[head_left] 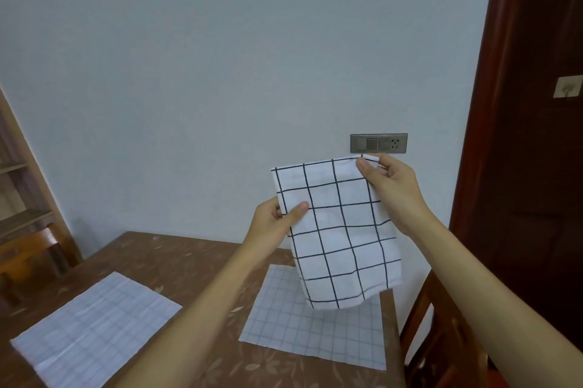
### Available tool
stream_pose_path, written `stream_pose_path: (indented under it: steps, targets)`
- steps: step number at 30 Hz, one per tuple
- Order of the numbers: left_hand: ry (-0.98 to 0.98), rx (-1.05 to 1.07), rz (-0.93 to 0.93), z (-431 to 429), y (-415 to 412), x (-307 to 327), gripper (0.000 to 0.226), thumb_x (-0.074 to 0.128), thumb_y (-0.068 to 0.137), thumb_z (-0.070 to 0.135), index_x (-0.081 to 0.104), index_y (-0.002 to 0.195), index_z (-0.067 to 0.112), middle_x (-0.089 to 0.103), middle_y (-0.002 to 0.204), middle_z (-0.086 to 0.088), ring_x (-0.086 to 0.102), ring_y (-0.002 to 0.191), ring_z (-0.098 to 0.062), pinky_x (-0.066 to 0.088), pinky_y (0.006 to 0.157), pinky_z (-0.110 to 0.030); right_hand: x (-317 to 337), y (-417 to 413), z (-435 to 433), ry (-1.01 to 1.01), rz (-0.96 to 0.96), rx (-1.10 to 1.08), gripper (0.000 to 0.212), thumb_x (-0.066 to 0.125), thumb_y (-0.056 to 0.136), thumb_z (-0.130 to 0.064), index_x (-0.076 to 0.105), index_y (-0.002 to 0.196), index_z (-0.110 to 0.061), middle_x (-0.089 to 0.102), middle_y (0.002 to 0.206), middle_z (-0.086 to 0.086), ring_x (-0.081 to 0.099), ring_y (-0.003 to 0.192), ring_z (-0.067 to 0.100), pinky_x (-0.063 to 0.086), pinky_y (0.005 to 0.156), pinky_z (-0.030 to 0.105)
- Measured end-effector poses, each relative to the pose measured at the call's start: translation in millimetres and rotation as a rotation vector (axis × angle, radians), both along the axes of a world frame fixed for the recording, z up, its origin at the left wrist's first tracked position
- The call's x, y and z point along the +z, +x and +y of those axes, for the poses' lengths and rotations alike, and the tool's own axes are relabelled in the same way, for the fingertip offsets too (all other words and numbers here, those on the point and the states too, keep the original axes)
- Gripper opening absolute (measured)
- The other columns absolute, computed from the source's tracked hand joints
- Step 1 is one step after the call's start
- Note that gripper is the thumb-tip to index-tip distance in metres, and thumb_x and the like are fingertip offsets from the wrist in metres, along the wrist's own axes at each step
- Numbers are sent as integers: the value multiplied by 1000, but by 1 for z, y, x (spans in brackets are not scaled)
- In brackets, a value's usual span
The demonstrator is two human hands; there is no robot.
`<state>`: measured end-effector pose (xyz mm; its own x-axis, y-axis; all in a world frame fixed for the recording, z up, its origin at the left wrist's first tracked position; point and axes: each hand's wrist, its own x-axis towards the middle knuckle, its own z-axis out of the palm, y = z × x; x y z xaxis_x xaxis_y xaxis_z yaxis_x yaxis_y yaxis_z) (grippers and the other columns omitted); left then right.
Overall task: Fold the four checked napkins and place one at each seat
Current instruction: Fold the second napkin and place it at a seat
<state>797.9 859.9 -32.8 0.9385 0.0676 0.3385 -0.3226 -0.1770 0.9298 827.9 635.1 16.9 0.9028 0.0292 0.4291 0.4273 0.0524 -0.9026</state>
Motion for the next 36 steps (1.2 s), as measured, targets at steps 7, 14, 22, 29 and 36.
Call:
stream_pose_path:
  steps: [7, 14, 22, 29, 36]
  targets:
    - [-93, 131, -101, -4, 5, 11, 24, 60, 100, 33, 68, 119, 21, 75, 114, 8, 70, 107, -7, 57, 90, -24, -33, -6, -10, -91, 341, 355, 64, 81, 78, -41, 58, 132, -16, 71, 123, 3, 70, 111, 20, 53, 99, 43]
    - [-128, 87, -4, -2, -2, 11, 29, 57, 100, 42, 61, 126, 30, 67, 119, 22, 60, 108, 10, 46, 88, -12, -54, -13, 6, -68, 261, 244, 35, 78, 84, -18, 68, 117, -17, 77, 109, 0, 75, 96, 15, 59, 74, 24]
    - [44, -73, 97, 23, -8, 3, 35, 70, 94, 15, 63, 128, 16, 74, 120, 0, 72, 104, -11, 57, 90, -26, -49, -9, -1, -15, 253, 237, 35, 76, 85, -15, 68, 119, -17, 77, 109, 3, 74, 98, 21, 61, 80, 33]
    - [95, -91, 37, 37, -8, 15, 46, 82, 81, 44, 67, 123, 32, 74, 117, -3, 55, 95, -32, 50, 93, -59, -48, -7, -6, -18, 267, 266, 30, 68, 91, -7, 69, 120, -14, 76, 111, 7, 74, 101, 27, 58, 88, 43]
    - [82, -80, 69, 42, -8, 13, 26, 58, 93, -13, 75, 94, 7, 77, 79, 6, 72, 70, -7, 53, 58, -17, -49, -4, -12, -37, 236, 231, 28, 56, 93, 7, 77, 92, -12, 78, 96, 8, 73, 91, 27, 60, 78, 34]
